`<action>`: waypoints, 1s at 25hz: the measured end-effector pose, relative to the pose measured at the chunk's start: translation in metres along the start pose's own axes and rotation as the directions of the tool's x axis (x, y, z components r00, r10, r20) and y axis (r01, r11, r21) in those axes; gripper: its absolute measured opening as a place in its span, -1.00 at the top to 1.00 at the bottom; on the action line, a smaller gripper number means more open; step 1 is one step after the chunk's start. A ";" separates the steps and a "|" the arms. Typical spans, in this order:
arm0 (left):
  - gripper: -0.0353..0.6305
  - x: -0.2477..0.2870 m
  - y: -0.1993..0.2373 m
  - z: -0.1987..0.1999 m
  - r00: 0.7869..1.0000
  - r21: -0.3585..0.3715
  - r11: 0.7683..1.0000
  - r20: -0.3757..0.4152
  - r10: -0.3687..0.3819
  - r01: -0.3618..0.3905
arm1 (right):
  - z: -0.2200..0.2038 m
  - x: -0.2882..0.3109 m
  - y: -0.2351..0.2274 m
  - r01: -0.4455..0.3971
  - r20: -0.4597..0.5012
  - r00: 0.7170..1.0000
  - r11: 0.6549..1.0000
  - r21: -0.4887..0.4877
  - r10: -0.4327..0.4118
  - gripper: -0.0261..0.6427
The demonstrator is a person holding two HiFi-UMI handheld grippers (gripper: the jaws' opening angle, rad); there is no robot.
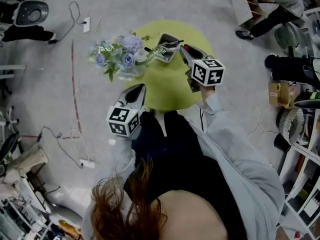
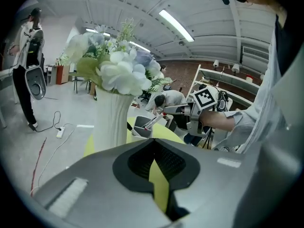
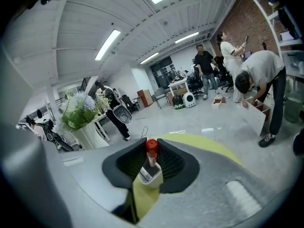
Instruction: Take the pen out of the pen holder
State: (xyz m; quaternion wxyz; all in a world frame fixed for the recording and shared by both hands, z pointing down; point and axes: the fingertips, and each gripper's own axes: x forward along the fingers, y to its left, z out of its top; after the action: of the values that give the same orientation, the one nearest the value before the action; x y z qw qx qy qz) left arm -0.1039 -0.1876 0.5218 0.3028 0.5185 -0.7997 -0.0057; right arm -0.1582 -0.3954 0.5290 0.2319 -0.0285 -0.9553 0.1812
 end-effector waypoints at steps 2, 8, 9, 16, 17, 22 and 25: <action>0.83 0.001 -0.001 0.004 1.000 0.017 1.000 -0.002 -0.018 0.018 | 0.007 -0.007 0.003 0.013 0.008 1.000 1.000 -0.021 -0.013 0.72; 0.83 0.002 -0.006 0.013 0.997 0.054 0.996 -0.005 -0.072 0.072 | 0.026 -0.033 0.006 0.072 0.062 0.996 0.997 -0.021 -0.071 0.72; 0.83 0.002 -0.006 0.014 0.997 0.060 0.995 -0.005 -0.081 0.081 | 0.028 -0.038 0.007 0.084 0.075 0.994 0.996 -0.018 -0.082 0.72; 0.83 0.002 -0.010 0.027 0.990 0.104 0.985 0.005 -0.142 0.141 | 0.044 -0.081 0.014 0.157 0.161 0.975 0.988 0.004 -0.155 0.72; 0.83 0.001 -0.012 0.028 0.988 0.109 0.983 0.007 -0.152 0.150 | 0.046 -0.087 0.016 0.165 0.169 0.972 0.986 0.007 -0.164 0.72; 0.83 0.000 -0.019 0.032 0.980 0.135 0.971 -0.005 -0.198 0.197 | 0.048 -0.116 0.027 0.199 0.211 0.957 0.980 0.033 -0.201 0.72; 0.83 0.002 -0.023 0.031 0.973 0.157 0.960 -0.009 -0.232 0.231 | 0.047 -0.136 0.033 0.213 0.242 0.945 0.975 0.058 -0.221 0.72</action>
State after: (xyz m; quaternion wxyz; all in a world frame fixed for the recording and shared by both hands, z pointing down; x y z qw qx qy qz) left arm -0.1004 -0.2096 0.4899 0.2543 0.6306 -0.7330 0.0195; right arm -0.0589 -0.3987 0.4191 0.1302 0.1032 -0.9711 0.1714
